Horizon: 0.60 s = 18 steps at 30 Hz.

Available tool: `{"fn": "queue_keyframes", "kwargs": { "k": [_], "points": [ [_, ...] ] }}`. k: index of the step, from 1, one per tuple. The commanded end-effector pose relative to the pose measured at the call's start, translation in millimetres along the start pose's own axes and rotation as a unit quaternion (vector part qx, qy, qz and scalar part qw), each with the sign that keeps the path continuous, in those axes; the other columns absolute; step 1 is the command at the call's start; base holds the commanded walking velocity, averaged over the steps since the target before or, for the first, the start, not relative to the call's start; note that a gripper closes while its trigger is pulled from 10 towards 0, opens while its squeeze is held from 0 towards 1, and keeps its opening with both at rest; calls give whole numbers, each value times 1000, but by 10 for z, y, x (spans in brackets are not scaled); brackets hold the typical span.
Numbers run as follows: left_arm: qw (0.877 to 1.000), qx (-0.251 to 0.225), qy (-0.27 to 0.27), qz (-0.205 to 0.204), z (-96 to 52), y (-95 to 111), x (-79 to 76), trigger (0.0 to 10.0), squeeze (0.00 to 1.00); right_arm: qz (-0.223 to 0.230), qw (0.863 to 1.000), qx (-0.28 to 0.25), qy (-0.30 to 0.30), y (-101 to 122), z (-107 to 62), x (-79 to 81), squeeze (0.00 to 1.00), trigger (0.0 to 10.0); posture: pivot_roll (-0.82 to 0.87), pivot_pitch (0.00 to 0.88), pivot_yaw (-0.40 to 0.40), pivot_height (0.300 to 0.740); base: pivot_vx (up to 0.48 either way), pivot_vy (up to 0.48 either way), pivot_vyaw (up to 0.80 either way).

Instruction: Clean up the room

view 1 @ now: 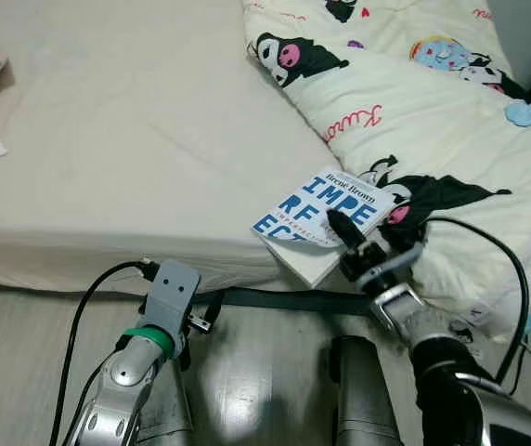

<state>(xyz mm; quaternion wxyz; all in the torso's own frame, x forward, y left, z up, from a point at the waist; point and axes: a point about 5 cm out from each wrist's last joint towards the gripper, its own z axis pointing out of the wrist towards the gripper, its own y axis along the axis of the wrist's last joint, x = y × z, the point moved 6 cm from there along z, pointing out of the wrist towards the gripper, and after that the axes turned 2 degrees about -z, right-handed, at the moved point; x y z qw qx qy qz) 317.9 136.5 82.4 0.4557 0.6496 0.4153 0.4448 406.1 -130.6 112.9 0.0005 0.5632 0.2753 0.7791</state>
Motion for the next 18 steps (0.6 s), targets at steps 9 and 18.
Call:
{"fn": "queue_keyframes", "kwargs": {
  "k": [9, 18],
  "points": [
    [1000, 19, -2, -5, 14, -97, -57, 10000, 0, -1, 999, 6, -33, -41, -42, -124, 0, 0, 164, 237, 42, 524, 0, 0, 0],
    [1000, 15, 0, -10, 74, -71, -71, 10000, 0, -2, 999, -12, -41, 61, -19, -124, 0, 0, 153, 218, 34, 524, 0, 0, 0]
  ]
}}
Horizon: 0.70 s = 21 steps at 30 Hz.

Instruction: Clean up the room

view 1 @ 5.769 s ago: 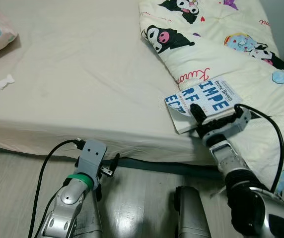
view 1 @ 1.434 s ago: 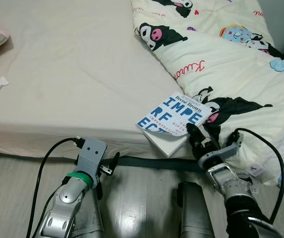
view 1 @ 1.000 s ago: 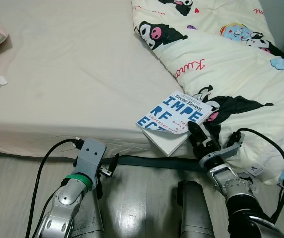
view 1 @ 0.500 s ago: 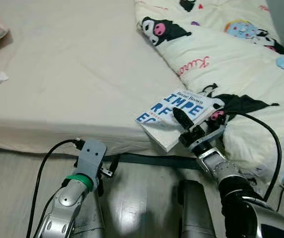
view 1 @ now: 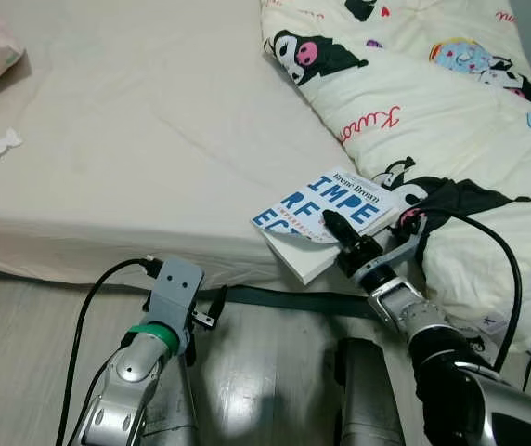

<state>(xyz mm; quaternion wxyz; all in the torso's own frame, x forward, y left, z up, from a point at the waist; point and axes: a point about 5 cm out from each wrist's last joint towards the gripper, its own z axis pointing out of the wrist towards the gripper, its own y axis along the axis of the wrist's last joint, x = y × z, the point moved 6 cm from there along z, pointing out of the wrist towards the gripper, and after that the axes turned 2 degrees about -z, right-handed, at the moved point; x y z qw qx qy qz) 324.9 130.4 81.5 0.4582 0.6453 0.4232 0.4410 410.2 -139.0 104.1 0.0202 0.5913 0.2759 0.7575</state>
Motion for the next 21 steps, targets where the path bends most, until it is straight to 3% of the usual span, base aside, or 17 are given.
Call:
{"fn": "queue_keyframes", "kwargs": {
  "k": [1, 9, 14, 16, 17, 19, 20, 21],
  "points": [
    [1000, 12, -2, -1, 3, -82, -27, 10000, 0, 7, 1000, -10, 7, 31, 13, 24, 0, 0, 148, 211, 31, 524, 0, 0, 0],
    [1000, 7, 2, -6, 50, -61, -33, 10000, 0, 2, 999, -12, 43, 82, 44, 142, 0, 0, 132, 194, 17, 524, 0, 0, 0],
    [1000, -6, 9, -19, 99, -1, -39, 10000, 0, -36, 996, -3, 81, 121, 44, 269, 0, 0, 116, 182, 6, 524, 0, 0, 0],
    [999, -23, 24, -32, 129, 111, 26, 10000, 0, -115, 989, -1, 97, 174, 49, 377, 0, 0, 105, 174, -7, 524, 0, 0, 0],
    [999, -23, 24, -32, 129, 111, 26, 10000, 0, -115, 989, -1, 97, 174, 49, 377, 0, 0, 105, 174, -7, 524, 0, 0, 0],
    [996, -58, 50, -49, 155, 342, 169, 10000, 0, -237, 967, -32, 85, 353, 31, 504, 0, 0, 89, 164, -18, 524, 0, 0, 0],
    [996, -58, 50, -49, 155, 342, 169, 10000, 0, -237, 967, -32, 85, 353, 31, 504, 0, 0, 89, 164, -18, 524, 0, 0, 0],
    [994, -76, 61, -56, 159, 455, 236, 10000, 0, -282, 955, -54, 74, 452, 8, 562, 0, 0, 79, 159, -23, 524, 0, 0, 0]
  ]
}}
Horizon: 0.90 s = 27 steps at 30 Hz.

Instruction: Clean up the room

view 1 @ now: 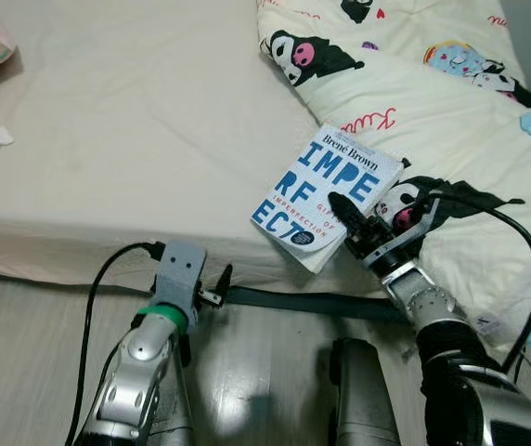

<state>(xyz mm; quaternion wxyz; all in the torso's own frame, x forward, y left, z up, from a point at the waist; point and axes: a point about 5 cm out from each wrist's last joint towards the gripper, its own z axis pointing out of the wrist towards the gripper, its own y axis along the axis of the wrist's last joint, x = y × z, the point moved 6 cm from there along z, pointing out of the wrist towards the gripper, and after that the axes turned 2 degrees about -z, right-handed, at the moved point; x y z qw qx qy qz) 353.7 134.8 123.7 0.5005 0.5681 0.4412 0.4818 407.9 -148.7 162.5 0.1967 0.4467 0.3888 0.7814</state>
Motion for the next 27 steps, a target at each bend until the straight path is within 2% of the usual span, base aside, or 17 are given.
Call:
{"fn": "queue_keyframes", "kwargs": {
  "k": [1, 2, 3, 4, 5, 6, 8, 9, 10, 11, 12, 13, 17, 21, 23, 27],
  "points": [
    [999, -28, 23, -19, 12, 180, 111, 10000, 0, -110, 993, -30, -21, 259, -40, 35, 0, 7765, 69, 155, -25, 524, 0, 0, 0],
    [998, -46, 31, -24, 33, 299, 158, 10000, 0, -158, 986, -38, -36, 350, -74, 50, 0, 10000, 60, 152, -26, 524, 0, 0, 0],
    [998, -46, 31, -24, 33, 299, 158, 10000, 0, -158, 986, -38, -36, 350, -74, 50, 0, 10000, 60, 152, -26, 524, 0, 0, 0],
    [997, -62, 35, -28, 48, 408, 190, 10000, 0, -189, 980, -42, -48, 408, -113, 69, 0, 10000, 44, 143, -29, 524, 0, 0, 0],
    [997, -62, 35, -28, 48, 408, 190, 10000, 0, -189, 980, -42, -48, 408, -113, 69, 0, 10000, 44, 143, -29, 524, 0, 0, 0],
    [996, -79, 37, -32, 58, 518, 210, 10000, 0, -240, 968, -42, -63, 453, -159, 84, 0, 10000, 37, 138, -30, 524, 0, 0, 0],
    [993, -106, 34, -38, 51, 682, 211, 10000, 0, -299, 948, -49, -94, 482, -230, 122, 0, 10000, 25, 125, -32, 524, 0, 0, 0],
    [993, -106, 34, -38, 51, 682, 211, 10000, 0, -299, 948, -49, -94, 482, -230, 122, 0, 10000, 25, 125, -32, 524, 0, 0, 0],
    [992, -115, 34, -38, 37, 716, 204, 10000, 0, -329, 938, -54, -100, 469, -250, 166, 0, 10000, 22, 116, -34, 524, 0, 0, 0],
    [992, -118, 34, -37, 21, 713, 199, 10000, 0, -345, 931, -61, -105, 454, -261, 207, 0, 10000, 22, 112, -34, 524, 0, 0, 0],
    [992, -118, 34, -37, 21, 713, 199, 10000, 0, -345, 931, -61, -105, 454, -261, 207, 0, 10000, 22, 112, -34, 524, 0, 0, 0],
    [992, -117, 35, -37, 10, 682, 194, 10000, 0, -364, 923, -63, -107, 428, -268, 248, 0, 10000, 21, 108, -35, 524, 0, 0, 0],
    [994, -84, 69, -20, -32, 337, 246, 10000, 0, -447, 885, -55, -122, 239, -317, 312, 0, 10000, 22, 80, -46, 534, 0, 0, 0],
    [994, -83, 72, -12, -26, 310, 243, 10000, 0, -450, 883, -57, -121, 200, -324, 328, 0, 10000, 25, 73, -51, 549, 0, 0, 0],
    [993, -84, 76, -15, -1, 321, 243, 10000, 0, -467, 874, -59, -125, 211, -315, 344, 0, 10000, 26, 65, -57, 559, 0, 0, 0],
    [993, -87, 78, -21, 37, 354, 242, 10000, 0, -477, 867, -60, -127, 235, -293, 347, 0, 10000, 28, 63, -59, 574, 0, 0, 0]
  ]
}}
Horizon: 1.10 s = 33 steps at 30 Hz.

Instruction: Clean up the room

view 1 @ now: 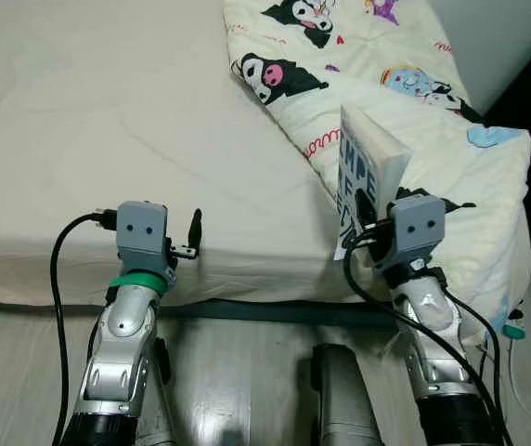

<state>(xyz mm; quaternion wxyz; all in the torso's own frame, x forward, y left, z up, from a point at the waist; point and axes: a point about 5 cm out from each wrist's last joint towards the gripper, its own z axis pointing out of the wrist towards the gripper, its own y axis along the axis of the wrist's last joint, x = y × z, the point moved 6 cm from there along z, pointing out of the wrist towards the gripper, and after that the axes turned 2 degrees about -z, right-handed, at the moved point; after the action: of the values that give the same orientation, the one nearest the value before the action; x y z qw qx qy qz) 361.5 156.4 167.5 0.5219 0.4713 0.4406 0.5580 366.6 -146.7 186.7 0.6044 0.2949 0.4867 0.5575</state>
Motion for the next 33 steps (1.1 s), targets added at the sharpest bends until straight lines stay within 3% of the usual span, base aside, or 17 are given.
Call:
{"fn": "queue_keyframes", "kwargs": {
  "k": [1, 7, 12, 17, 29, 33],
  "points": [
    [1000, 8, -1, -7, 8, -49, -32, 10000, 0, -14, 1000, -10, -13, 29, 4, -84, 0, 10000, 29, 63, -60, 579, 0, 0, 0],
    [1000, 3, -15, -20, 61, -27, -132, 10000, 0, -21, 999, -9, -25, 8, -11, -129, 0, 10000, 25, 64, -59, 604, 0, 0, 0],
    [998, 14, -46, -33, 68, -85, -360, 10000, 0, -28, 999, -5, -26, -30, -44, -126, 0, 10000, 20, 67, -55, 629, 0, 0, 0],
    [997, 17, -57, -41, 76, -106, -467, 10000, 0, -32, 999, -3, -29, -43, -46, -128, 0, 10000, 14, 68, -55, 654, 0, 0, 0],
    [997, 20, -65, -40, 102, -137, -504, 10000, 0, -39, 999, 1, -33, -75, -42, -140, 0, 10000, 15, 68, -52, 699, 0, 0, 0],
    [996, 43, -68, -39, 96, -221, -513, 10000, 0, -33, 999, 7, -40, -107, -50, -149, 0, 10000, 16, 67, -50, 719, 0, 0, 0]
  ]
}}
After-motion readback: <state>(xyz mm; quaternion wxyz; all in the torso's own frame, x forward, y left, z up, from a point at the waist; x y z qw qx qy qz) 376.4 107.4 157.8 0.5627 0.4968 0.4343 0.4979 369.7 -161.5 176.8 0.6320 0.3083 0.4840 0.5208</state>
